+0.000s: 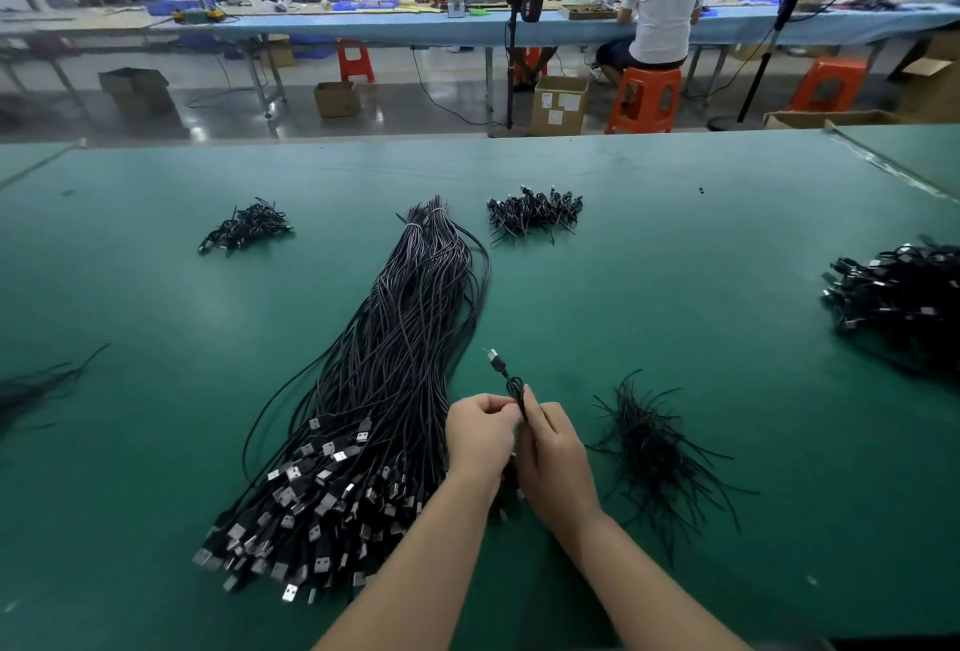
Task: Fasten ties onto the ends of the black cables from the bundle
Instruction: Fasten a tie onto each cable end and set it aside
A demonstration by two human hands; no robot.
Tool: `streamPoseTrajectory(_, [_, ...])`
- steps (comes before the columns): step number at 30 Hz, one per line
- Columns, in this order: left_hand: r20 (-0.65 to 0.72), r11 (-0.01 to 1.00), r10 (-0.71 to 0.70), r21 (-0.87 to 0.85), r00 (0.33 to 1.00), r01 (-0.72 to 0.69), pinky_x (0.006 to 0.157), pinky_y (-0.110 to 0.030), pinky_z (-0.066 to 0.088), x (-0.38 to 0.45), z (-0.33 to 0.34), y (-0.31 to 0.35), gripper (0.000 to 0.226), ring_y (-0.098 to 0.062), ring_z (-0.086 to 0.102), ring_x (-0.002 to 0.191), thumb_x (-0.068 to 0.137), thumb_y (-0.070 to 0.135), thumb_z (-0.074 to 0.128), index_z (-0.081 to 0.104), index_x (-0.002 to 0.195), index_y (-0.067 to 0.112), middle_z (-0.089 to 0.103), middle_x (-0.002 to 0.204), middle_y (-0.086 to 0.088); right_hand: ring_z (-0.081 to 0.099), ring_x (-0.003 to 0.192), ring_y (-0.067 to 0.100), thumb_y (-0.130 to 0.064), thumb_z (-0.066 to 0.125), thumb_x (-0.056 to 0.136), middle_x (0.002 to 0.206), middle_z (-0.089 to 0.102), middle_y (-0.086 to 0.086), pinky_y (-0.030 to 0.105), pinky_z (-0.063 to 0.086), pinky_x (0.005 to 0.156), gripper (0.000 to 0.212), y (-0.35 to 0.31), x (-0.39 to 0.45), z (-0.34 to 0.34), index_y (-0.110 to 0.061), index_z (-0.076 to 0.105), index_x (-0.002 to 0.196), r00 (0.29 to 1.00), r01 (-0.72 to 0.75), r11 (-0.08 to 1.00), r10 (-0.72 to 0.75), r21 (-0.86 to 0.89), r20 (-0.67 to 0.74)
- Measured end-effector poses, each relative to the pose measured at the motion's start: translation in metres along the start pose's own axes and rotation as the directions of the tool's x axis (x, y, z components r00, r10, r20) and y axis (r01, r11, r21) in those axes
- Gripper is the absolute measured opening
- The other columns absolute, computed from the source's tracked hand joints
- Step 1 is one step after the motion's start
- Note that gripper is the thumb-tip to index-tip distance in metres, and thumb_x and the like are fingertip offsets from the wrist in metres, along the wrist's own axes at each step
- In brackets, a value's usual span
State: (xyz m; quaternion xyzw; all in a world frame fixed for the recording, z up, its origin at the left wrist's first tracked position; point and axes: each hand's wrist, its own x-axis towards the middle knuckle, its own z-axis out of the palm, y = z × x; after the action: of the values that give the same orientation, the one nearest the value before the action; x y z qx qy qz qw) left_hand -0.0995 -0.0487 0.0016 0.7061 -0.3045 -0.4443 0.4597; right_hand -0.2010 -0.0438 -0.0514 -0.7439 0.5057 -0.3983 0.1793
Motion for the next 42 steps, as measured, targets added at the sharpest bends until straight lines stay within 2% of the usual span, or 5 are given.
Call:
streamPoseTrajectory(5, [0.069,0.998,0.053,0.016,0.996,-0.055,0.065,-0.019,0.054,0.004,-0.014,0.002,0.013,-0.012,0.071,0.079,0.090,0.008,0.070,0.076,0.081,0.016,0.076,0.077,0.002,0.063,0.086,0.005,-0.013,0.062,0.099,0.098,0.069,-0.006,0.011,0.047,0.079,0.032,-0.005,0.012,-0.004,-0.009,0.066,0.131,0.985,-0.164,0.970,0.172,0.179,-0.030])
streamPoseTrajectory(9, [0.119,0.971,0.207,0.093,0.971,-0.218,0.067,-0.017,0.055,0.007,-0.026,0.010,0.012,-0.009,0.071,0.078,0.090,0.010,0.071,0.077,0.084,0.018,0.075,0.079,0.003,0.074,0.089,0.015,-0.017,0.068,0.096,0.093,0.078,-0.003,0.025,0.059,0.080,0.018,-0.014,0.038,-0.018,-0.012,0.073,0.112,0.855,-0.513,0.647,0.438,0.564,0.276])
streamPoseTrajectory(20, [0.171,0.758,0.545,0.319,0.821,-0.569,0.078,-0.009,0.045,0.009,-0.042,0.024,0.010,0.001,0.059,0.086,0.091,0.009,0.070,0.075,0.092,0.018,0.064,0.092,0.008,0.073,0.097,0.026,-0.009,0.065,0.096,0.105,0.076,0.016,0.035,0.060,0.089,0.017,-0.024,0.065,-0.037,-0.001,0.071,0.109,0.740,-0.671,0.348,0.383,0.655,0.554])
streamPoseTrajectory(33, [0.270,0.619,0.584,0.462,0.766,-0.635,0.084,-0.023,0.044,0.021,-0.054,0.025,0.006,-0.006,0.053,0.096,0.090,0.017,0.072,0.074,0.086,0.021,0.063,0.089,0.016,0.075,0.084,0.017,-0.007,0.066,0.096,0.092,0.078,0.009,0.026,0.060,0.075,0.009,-0.023,0.078,-0.040,-0.005,0.074,0.100,0.731,-0.661,0.558,0.329,0.502,0.598])
streamPoseTrajectory(42, [0.250,0.732,0.501,0.389,0.829,-0.559,0.080,-0.012,0.043,0.025,-0.050,0.023,0.012,0.001,0.059,0.088,0.090,0.015,0.073,0.070,0.086,0.027,0.064,0.090,0.011,0.075,0.090,0.027,-0.016,0.070,0.095,0.088,0.078,0.010,0.038,0.061,0.088,0.013,-0.017,0.082,-0.036,-0.006,0.077,0.093,0.771,-0.583,0.729,0.356,0.359,0.529])
